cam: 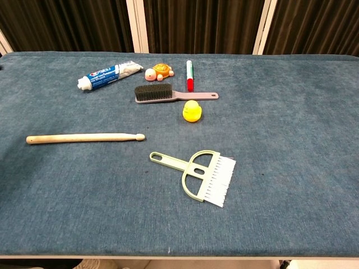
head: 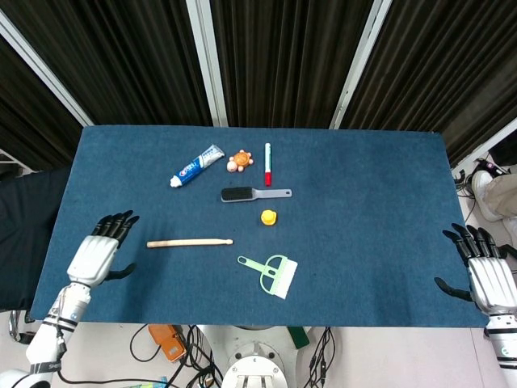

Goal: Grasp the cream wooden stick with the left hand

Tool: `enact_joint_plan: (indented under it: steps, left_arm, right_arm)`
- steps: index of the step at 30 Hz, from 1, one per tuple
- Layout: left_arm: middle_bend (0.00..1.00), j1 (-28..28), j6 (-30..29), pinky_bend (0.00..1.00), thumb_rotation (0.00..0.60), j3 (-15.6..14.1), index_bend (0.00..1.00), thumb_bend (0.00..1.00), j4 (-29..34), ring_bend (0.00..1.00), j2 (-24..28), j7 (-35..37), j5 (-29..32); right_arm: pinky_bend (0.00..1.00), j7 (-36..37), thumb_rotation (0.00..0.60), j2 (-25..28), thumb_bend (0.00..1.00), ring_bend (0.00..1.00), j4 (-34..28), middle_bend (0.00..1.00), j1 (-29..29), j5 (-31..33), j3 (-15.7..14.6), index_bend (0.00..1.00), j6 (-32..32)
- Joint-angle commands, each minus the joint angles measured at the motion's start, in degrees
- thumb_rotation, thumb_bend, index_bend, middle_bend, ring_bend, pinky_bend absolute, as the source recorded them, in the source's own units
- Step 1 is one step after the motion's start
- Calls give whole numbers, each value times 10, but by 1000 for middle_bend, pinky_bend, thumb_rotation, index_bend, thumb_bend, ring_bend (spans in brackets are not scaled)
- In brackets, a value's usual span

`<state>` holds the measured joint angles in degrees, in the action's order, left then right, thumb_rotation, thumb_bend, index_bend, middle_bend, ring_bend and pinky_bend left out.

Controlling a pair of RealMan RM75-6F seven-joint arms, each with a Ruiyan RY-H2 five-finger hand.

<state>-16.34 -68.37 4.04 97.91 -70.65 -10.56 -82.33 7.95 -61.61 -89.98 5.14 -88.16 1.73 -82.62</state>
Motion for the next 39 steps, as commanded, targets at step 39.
enact_joint_plan:
  steps: [39]
  left_arm:
    - [371,-174,55,77,600,45,345,228,-43,102,-191,-243,308]
  right_arm:
    - [0,10,600,4,292,85,0,137,5,4,-2,211,14]
